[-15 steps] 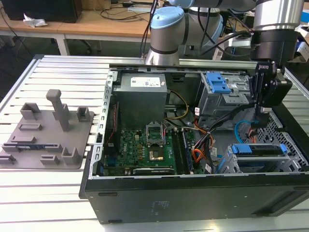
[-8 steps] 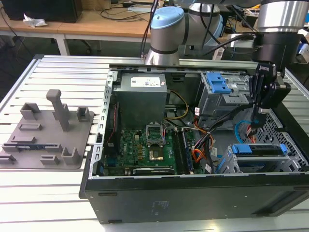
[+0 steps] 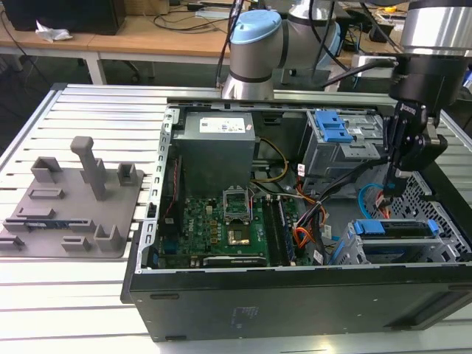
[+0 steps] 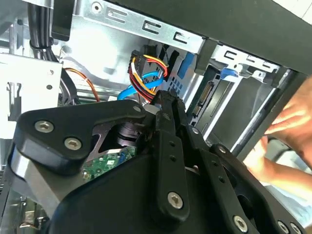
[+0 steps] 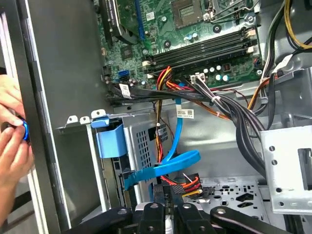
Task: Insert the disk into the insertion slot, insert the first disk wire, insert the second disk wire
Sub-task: 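Insert the first disk wire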
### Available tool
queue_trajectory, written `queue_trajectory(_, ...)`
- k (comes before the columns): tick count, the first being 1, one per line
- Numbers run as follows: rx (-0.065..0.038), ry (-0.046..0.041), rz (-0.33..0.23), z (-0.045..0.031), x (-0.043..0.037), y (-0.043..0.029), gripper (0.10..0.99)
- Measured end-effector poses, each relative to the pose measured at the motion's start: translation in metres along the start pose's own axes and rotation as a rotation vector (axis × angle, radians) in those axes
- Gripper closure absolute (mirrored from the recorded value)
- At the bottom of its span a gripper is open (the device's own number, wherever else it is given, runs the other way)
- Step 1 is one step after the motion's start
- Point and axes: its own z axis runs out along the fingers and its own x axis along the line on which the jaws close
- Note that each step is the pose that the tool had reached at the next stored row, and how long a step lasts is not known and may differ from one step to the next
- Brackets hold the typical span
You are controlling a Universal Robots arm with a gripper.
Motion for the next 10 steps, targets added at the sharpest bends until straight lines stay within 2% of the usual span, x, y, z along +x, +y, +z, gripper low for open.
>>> queue_trajectory(1, -0.003, -0.0117, -0.001, 0.0000, 0.0027, -0.0011, 0.922)
queue_trajectory(3, -0.010, -0.0202, -0.002, -0.0001, 0.0052, -0.0031, 0.922)
queue_trajectory(6, -0.025, -0.0327, -0.007, -0.0007, 0.0103, -0.0071, 0.922)
queue_trajectory(9, -0.044, -0.0507, -0.013, -0.0005, 0.0142, -0.0097, 0.922)
queue_trajectory(10, -0.049, -0.0615, -0.015, -0.0014, 0.0163, -0.0118, 0.922)
